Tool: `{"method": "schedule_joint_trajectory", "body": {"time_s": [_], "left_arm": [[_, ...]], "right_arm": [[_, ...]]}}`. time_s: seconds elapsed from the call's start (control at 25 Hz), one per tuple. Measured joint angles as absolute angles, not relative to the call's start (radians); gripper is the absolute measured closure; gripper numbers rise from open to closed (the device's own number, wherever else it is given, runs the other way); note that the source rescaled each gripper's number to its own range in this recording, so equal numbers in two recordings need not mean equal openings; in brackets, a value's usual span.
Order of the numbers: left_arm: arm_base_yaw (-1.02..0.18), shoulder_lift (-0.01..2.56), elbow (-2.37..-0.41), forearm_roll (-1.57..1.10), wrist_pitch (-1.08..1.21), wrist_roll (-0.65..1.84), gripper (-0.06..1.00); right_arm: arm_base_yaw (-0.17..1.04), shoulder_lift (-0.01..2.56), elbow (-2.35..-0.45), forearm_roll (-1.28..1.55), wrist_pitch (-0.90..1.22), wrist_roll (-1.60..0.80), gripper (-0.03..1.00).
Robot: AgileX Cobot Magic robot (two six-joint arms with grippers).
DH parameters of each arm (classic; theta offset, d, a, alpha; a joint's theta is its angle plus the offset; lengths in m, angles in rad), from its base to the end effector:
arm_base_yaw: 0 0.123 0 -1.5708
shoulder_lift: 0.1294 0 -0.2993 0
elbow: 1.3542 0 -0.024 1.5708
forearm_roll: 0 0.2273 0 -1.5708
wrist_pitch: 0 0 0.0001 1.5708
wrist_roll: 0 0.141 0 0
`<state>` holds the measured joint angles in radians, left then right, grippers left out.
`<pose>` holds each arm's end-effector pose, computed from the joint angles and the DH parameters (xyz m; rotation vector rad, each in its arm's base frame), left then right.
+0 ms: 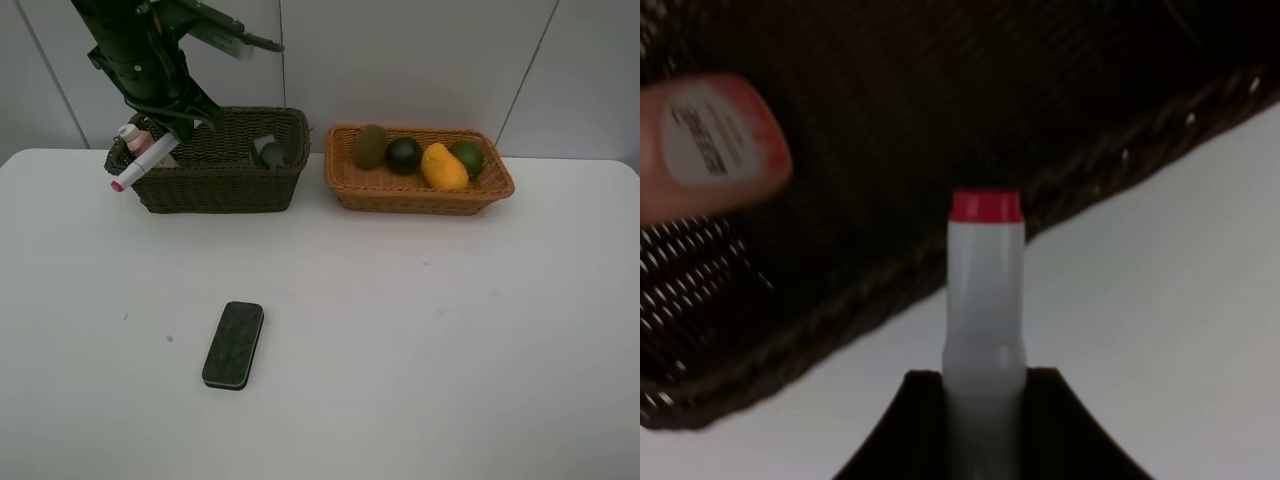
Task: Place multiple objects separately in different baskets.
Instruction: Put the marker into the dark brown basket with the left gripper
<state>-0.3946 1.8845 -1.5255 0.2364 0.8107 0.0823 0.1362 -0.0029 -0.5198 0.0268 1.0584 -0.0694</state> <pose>0.3974 -0.1396 0.2337 0.7724 2.5079 0.1740 0.0022 0.0036 0.2494 -0.2088 2.0090 0.0743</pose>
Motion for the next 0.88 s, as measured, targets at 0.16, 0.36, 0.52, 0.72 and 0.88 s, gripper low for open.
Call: {"method": "schedule_joint_trajectory", "body": {"time_s": [0.16, 0.36, 0.52, 0.72, 0.88], "left_arm": [[-0.395, 1.918, -1.605, 0.32, 0.771, 0.184, 0.93], [-0.395, 2.01, -1.695, 0.415, 0.721, 0.283, 0.93], [-0.395, 2.08, -1.714, 0.485, 0.61, 0.308, 0.93], [-0.395, 2.153, -1.714, 0.517, 0.485, 0.312, 0.93], [-0.395, 2.195, -1.714, 0.522, 0.444, 0.313, 0.93]], "right_arm": [[0.136, -0.003, -0.52, 0.027, 1.058, -0.069, -0.03], [0.136, -0.003, -0.52, 0.027, 1.058, -0.069, -0.03], [0.136, -0.003, -0.52, 0.027, 1.058, -0.069, -0.03], [0.136, -0.003, -0.52, 0.027, 1.058, -0.069, -0.03], [0.136, -0.003, -0.52, 0.027, 1.058, -0.069, -0.03]]}}
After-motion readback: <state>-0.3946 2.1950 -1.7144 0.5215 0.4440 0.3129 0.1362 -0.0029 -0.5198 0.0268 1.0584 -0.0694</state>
